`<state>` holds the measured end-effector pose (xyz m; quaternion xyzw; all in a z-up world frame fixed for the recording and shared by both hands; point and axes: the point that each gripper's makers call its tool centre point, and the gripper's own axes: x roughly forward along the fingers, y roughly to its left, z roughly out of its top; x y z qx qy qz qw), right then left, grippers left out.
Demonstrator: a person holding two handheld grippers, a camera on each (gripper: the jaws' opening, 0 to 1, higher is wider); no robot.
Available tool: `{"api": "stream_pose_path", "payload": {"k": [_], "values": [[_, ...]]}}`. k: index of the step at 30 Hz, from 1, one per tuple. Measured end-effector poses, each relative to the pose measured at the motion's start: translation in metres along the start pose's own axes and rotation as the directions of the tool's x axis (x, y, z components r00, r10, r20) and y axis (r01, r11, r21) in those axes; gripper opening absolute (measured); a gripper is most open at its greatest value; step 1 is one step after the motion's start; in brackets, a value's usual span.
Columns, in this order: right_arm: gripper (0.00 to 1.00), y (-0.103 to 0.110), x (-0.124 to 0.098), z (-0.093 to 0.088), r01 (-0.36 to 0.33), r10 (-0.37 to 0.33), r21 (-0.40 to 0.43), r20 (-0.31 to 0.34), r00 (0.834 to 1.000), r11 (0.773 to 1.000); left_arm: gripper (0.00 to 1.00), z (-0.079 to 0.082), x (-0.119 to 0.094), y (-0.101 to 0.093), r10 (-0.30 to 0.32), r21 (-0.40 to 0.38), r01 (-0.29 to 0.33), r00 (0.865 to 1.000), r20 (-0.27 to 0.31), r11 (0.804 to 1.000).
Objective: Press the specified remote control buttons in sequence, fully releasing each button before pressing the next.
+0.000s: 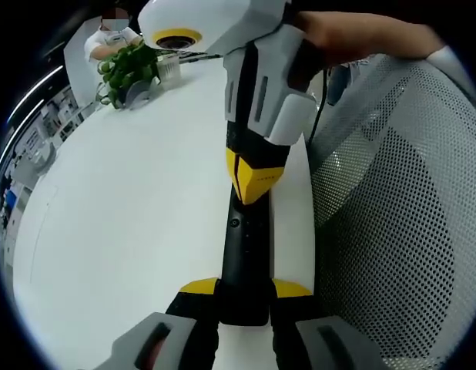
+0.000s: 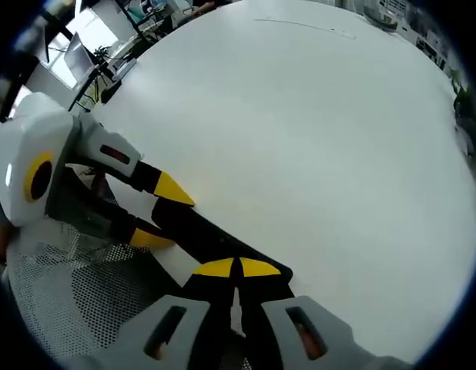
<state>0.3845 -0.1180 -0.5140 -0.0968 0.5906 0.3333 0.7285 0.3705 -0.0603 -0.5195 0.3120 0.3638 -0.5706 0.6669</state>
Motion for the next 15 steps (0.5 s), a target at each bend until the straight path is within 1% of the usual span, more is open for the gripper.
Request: {"api": "stream_pose_path", "payload": {"k": [6, 8, 15], "values": [[0.0, 0.0006, 0.0005, 0.0005, 0.019, -0.019, -0.037, 0.0, 1.0, 0.999, 0.25, -0.0001, 0.0, 0.0001, 0.0, -0.002, 0.0, 1.0, 0.0, 1.0], [0.0, 0.0007, 0.0008, 0.0008, 0.027, -0.027, -0.064, -0.003, 1.0, 0.998, 0.25, -0.0002, 0.0002, 0.0003, 0.0, -0.004, 0.0, 1.0, 0.001, 1.0], [0.0, 0.0022, -0.0019, -0.0004, 0.021, -0.021, -0.064, 0.0, 1.0, 0.998, 0.25, -0.0001, -0.0005, 0.0, 0.001, -0.015, -0.001, 1.0, 0.007, 1.0]]}}
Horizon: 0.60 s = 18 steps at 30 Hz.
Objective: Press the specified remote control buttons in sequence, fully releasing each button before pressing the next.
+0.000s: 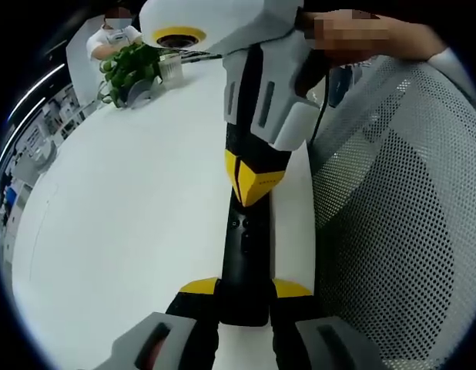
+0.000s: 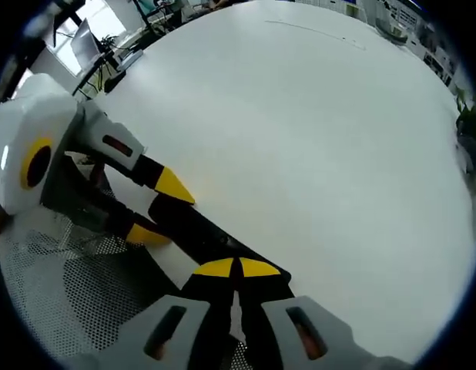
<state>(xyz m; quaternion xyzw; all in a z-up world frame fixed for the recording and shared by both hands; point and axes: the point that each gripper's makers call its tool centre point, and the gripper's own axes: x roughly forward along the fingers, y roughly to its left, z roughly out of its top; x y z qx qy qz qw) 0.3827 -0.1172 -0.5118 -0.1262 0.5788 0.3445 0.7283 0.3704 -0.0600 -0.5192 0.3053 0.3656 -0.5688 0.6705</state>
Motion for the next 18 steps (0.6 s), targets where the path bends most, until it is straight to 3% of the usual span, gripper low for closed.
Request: {"api": "stream_pose_path", "payload": {"k": [7, 11, 18], "values": [[0.0, 0.0007, -0.0005, -0.0001, 0.001, 0.0, -0.026, 0.01, 1.0, 1.0, 0.25, 0.0001, 0.0, -0.0001, 0.002, -0.005, -0.002, 1.0, 0.001, 1.0], [0.04, 0.0039, -0.0021, 0.0001, -0.038, 0.037, 0.018, 0.016, 0.999, 0.999, 0.25, 0.0003, -0.0002, -0.0003, 0.003, -0.005, -0.003, 1.0, 0.001, 1.0], [0.04, 0.0038, -0.0026, 0.0002, -0.045, 0.045, 0.031, 0.023, 0.999, 0.998, 0.25, 0.0003, 0.0002, 0.0002, 0.003, -0.006, -0.003, 1.0, 0.001, 1.0]]}}
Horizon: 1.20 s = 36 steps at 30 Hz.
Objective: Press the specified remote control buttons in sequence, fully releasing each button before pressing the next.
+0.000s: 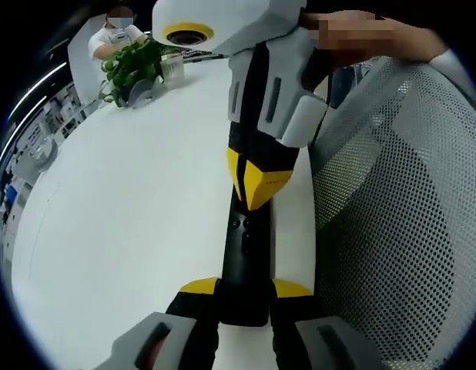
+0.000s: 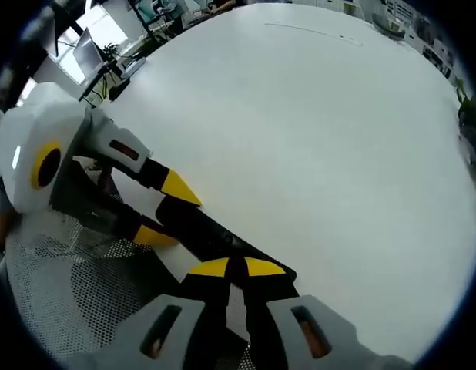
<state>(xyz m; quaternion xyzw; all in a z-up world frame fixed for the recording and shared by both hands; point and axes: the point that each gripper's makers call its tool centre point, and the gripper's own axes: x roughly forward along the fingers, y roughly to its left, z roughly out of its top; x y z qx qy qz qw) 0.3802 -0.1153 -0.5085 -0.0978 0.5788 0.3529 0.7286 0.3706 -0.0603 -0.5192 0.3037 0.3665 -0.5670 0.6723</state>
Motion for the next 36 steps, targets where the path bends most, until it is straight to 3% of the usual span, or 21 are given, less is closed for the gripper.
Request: {"api": "stream_pose_path", "payload": {"k": [15, 28, 36], "values": [[0.0, -0.002, 0.002, 0.001, -0.013, 0.013, 0.03, -0.006, 1.0, 0.999, 0.24, 0.0, 0.0, 0.0, -0.002, 0.01, 0.002, 1.0, 0.003, 1.0], [0.0, 0.001, 0.004, 0.012, -0.038, 0.036, 0.052, 0.034, 0.999, 0.998, 0.24, 0.0, -0.001, -0.001, -0.009, 0.021, 0.009, 1.0, 0.015, 1.0], [0.0, 0.0, 0.007, 0.011, -0.022, 0.022, 0.035, -0.015, 1.0, 0.999, 0.24, 0.0, 0.001, 0.0, -0.007, 0.021, 0.007, 1.0, 0.015, 1.0]]}}
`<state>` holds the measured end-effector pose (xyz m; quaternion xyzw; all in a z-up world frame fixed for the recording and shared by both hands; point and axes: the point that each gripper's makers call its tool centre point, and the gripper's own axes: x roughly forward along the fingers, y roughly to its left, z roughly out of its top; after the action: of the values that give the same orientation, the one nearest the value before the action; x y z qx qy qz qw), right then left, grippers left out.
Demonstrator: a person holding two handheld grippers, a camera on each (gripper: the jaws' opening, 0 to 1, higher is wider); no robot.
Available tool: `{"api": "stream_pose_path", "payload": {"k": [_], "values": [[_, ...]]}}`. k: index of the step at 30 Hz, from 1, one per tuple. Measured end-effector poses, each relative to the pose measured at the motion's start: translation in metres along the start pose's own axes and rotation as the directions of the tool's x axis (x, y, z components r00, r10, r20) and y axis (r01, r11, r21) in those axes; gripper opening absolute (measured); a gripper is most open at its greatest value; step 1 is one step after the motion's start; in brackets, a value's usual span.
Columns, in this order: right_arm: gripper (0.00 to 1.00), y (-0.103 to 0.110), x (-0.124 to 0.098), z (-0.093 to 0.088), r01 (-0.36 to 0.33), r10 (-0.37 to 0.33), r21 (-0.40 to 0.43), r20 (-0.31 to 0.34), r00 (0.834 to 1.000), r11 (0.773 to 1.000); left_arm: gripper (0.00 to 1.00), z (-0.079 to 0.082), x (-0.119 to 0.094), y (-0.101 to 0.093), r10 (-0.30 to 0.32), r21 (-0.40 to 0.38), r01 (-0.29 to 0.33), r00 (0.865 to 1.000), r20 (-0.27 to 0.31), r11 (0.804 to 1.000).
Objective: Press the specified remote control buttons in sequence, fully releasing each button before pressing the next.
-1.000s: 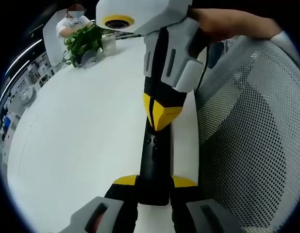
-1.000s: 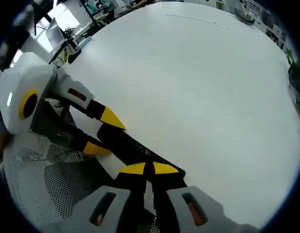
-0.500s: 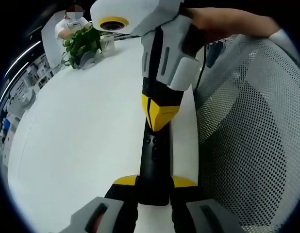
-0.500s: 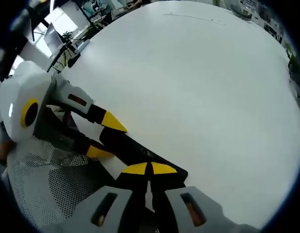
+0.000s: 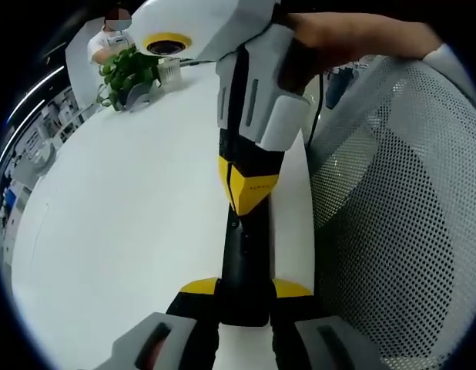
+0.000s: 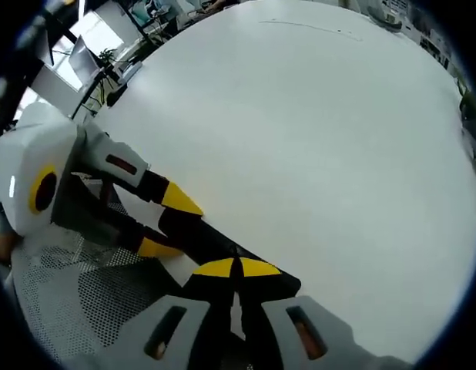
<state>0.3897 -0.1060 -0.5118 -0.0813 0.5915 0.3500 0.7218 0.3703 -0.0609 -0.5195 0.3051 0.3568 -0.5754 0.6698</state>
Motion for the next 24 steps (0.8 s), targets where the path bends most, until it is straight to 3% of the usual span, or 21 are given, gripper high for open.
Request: {"api": "stream_pose_path", "payload": {"k": [24], "values": [[0.0, 0.0074, 0.0082, 0.0059, -0.025, 0.029, 0.036, -0.107, 0.994, 0.999, 0.24, 0.0005, -0.0003, 0.0001, 0.002, -0.006, -0.002, 1.0, 0.0, 1.0]]}}
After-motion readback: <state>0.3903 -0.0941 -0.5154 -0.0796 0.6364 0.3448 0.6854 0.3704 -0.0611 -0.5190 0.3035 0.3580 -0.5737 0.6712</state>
